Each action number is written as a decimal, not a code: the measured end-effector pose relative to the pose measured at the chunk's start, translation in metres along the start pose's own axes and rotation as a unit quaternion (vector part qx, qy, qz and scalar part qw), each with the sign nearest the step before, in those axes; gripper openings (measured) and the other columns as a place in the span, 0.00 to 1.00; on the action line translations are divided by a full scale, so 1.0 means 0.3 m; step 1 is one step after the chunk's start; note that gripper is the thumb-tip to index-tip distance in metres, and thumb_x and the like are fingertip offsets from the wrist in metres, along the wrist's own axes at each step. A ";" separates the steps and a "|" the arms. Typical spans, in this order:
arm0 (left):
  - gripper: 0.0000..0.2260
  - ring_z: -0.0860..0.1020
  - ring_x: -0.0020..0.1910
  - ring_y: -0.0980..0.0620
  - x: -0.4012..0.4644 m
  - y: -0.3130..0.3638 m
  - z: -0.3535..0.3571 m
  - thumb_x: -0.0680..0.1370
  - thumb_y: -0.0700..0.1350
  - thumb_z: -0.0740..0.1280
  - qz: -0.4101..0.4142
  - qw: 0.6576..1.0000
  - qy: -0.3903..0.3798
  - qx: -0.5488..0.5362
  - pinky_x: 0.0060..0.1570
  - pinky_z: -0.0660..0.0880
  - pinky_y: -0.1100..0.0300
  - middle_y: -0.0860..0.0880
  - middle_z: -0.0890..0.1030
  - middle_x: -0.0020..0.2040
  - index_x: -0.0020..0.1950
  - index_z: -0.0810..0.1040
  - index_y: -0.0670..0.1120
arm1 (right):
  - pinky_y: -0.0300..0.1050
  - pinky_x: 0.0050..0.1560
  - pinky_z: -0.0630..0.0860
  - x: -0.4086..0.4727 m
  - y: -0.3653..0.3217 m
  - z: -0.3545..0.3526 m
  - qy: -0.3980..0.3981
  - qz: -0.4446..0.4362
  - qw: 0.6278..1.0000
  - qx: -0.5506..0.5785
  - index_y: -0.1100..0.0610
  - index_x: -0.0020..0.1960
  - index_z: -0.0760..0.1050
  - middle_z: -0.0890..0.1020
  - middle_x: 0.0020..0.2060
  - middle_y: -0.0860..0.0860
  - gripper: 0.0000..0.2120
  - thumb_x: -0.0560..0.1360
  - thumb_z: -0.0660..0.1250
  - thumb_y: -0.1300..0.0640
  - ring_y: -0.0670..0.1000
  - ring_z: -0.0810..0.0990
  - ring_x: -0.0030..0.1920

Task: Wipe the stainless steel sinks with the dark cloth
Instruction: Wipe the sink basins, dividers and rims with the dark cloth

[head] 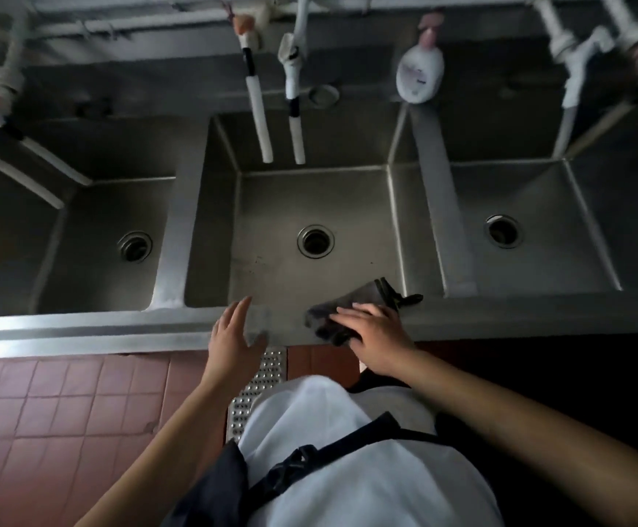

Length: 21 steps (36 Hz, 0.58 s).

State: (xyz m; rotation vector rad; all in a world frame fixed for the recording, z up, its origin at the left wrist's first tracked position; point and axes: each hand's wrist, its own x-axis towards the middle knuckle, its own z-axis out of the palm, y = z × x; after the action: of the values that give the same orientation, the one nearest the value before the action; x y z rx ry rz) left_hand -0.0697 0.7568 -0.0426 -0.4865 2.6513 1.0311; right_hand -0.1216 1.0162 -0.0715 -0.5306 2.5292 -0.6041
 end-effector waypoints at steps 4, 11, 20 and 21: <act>0.33 0.62 0.76 0.43 0.085 0.168 0.082 0.76 0.40 0.70 0.024 0.999 -0.046 0.001 0.74 0.62 0.44 0.46 0.64 0.77 0.79 0.61 0.50 | 0.45 0.72 0.48 -0.119 0.209 -0.072 0.026 0.043 0.999 -0.014 0.40 0.74 0.65 0.63 0.75 0.37 0.27 0.76 0.59 0.53 0.43 0.57 0.76; 0.31 0.69 0.71 0.45 0.196 0.410 0.182 0.77 0.39 0.70 0.030 0.993 -0.113 -0.016 0.69 0.67 0.53 0.45 0.70 0.72 0.77 0.65 0.54 | 0.47 0.71 0.65 -0.169 0.414 -0.233 0.102 0.159 0.962 0.197 0.53 0.68 0.76 0.78 0.65 0.49 0.19 0.77 0.67 0.59 0.50 0.73 0.69; 0.30 0.79 0.62 0.57 0.270 0.726 0.234 0.69 0.52 0.76 0.017 0.962 -0.145 -0.230 0.64 0.76 0.50 0.56 0.80 0.63 0.69 0.72 0.61 | 0.45 0.55 0.76 -0.018 0.402 -0.639 0.185 0.120 0.873 0.435 0.49 0.49 0.82 0.83 0.47 0.51 0.10 0.72 0.75 0.62 0.49 0.83 0.50; 0.30 0.78 0.63 0.59 0.279 0.764 0.238 0.71 0.50 0.76 0.032 0.961 -0.145 -0.232 0.65 0.75 0.52 0.57 0.79 0.64 0.71 0.71 0.59 | 0.49 0.54 0.78 0.011 0.387 -0.658 0.194 0.123 0.854 0.466 0.50 0.49 0.83 0.85 0.46 0.53 0.09 0.72 0.74 0.63 0.51 0.84 0.48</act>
State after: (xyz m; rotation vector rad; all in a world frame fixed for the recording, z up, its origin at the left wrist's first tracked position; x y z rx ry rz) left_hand -0.2284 0.9468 0.0153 -0.3069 2.1771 1.6172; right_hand -0.2586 1.1729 0.0241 0.2976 2.1842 -1.8095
